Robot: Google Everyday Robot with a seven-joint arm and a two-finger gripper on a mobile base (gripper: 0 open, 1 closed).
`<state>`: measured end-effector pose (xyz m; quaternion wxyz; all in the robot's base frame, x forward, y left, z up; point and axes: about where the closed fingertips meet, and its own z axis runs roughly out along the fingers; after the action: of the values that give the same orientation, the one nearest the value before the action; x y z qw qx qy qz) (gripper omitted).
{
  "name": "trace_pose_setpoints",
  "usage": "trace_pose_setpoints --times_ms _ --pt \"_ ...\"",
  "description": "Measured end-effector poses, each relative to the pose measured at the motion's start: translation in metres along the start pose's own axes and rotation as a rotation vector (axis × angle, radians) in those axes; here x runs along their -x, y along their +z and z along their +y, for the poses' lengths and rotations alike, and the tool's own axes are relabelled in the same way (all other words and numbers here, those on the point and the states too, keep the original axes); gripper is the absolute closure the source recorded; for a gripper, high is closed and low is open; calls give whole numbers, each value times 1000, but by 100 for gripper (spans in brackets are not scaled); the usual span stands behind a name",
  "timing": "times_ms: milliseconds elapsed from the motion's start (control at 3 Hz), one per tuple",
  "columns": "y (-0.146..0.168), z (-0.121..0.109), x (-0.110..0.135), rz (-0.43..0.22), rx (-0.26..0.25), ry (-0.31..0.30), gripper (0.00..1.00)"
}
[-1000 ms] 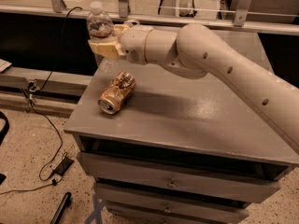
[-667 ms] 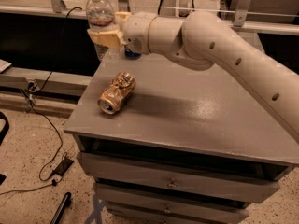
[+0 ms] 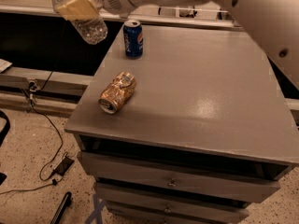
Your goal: Knock water bottle over
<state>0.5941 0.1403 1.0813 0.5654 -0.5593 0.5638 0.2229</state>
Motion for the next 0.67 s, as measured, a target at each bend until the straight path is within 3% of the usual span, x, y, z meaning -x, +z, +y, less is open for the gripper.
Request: trace_pose_setpoints --times_ms 333,667 --pt "-6 -19 -9 190 15 -12 100" --pt "-26 -32 -42 307 -3 45 100"
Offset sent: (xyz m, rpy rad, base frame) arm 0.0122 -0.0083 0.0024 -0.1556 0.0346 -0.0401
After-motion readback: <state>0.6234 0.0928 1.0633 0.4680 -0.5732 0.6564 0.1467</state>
